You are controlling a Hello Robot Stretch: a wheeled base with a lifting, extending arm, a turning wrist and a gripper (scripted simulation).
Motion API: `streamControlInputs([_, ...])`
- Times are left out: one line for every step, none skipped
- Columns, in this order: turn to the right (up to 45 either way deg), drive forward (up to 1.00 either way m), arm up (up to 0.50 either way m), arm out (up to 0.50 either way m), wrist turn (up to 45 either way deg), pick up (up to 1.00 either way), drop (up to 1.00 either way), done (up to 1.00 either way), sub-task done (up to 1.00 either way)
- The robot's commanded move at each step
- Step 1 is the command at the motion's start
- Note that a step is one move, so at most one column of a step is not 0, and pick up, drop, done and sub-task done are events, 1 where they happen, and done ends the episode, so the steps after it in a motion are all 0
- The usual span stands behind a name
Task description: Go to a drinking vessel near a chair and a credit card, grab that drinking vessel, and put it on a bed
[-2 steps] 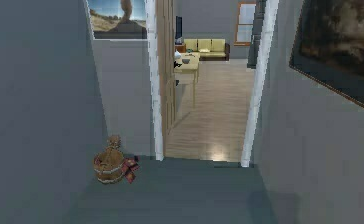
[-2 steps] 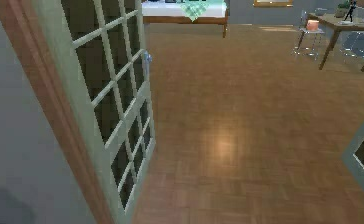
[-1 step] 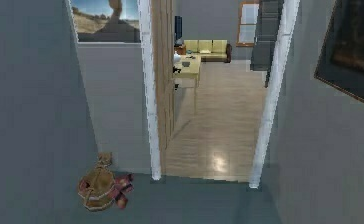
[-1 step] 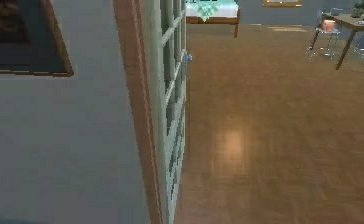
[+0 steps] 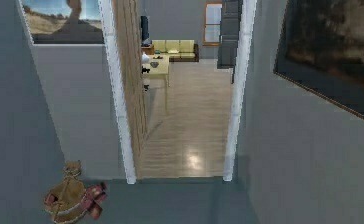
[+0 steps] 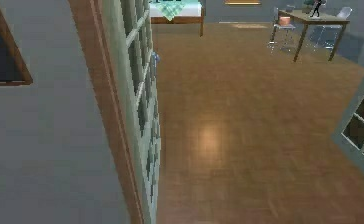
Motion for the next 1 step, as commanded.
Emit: streamControlInputs([3.0, 0.0, 0.0, 0.0, 0.0, 0.0, 0.0, 0.0, 0.0])
